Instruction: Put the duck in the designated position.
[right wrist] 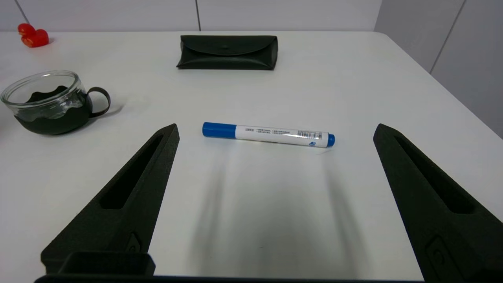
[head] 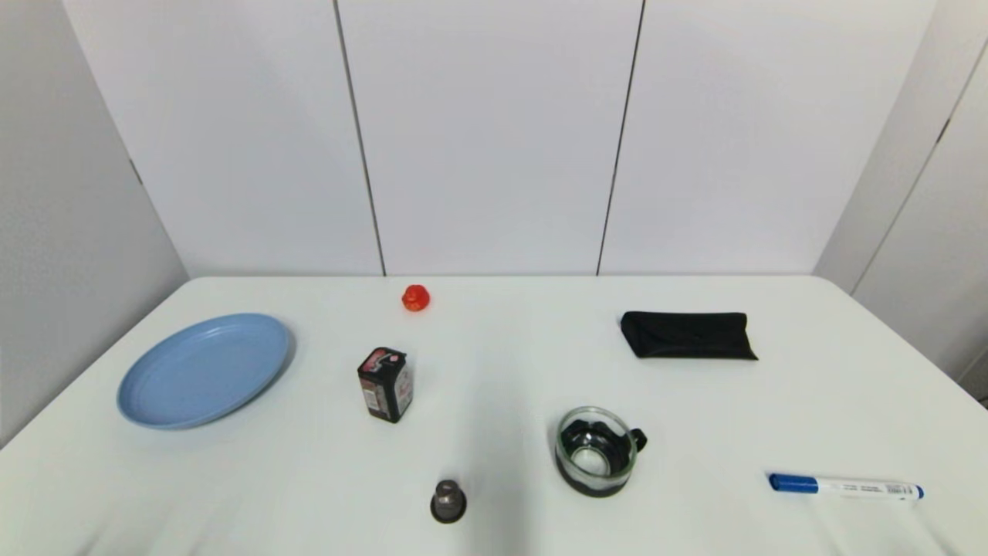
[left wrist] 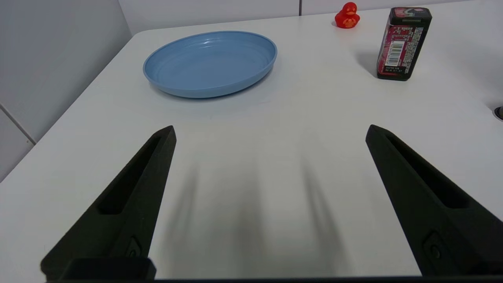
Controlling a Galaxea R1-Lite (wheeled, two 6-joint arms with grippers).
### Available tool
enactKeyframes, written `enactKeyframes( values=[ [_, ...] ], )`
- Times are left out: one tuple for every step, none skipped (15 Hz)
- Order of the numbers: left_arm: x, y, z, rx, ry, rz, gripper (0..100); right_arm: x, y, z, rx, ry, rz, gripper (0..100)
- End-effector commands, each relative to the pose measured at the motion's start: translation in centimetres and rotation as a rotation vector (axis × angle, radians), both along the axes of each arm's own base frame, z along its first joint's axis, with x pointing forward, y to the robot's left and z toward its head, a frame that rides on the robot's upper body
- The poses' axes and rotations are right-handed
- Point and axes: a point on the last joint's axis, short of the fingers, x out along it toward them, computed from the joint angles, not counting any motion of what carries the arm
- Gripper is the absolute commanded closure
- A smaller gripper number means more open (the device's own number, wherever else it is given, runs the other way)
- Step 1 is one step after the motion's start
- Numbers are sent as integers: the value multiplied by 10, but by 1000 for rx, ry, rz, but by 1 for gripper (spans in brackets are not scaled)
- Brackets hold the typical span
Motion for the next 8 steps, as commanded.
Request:
enactKeyframes(
  values=[
    [0,0,0,1,1,-1,0,1,0,-2,0,10,0,0],
    [0,0,0,1,1,1,0,1,0,-2,0,10,0,0],
    [0,0,0,1,1,-1,0,1,0,-2,0,10,0,0],
    [0,0,0,1,1,-1,0,1,0,-2,0,10,0,0],
    [0,0,0,1,1,-1,0,1,0,-2,0,10,0,0],
    [0,0,0,1,1,-1,0,1,0,-2,0,10,0,0],
    [0,0,0,1,1,-1,0,1,0,-2,0,10,0,0],
    [0,0,0,-1,3,1,0,1,0,-2,0,10,0,0]
  ],
)
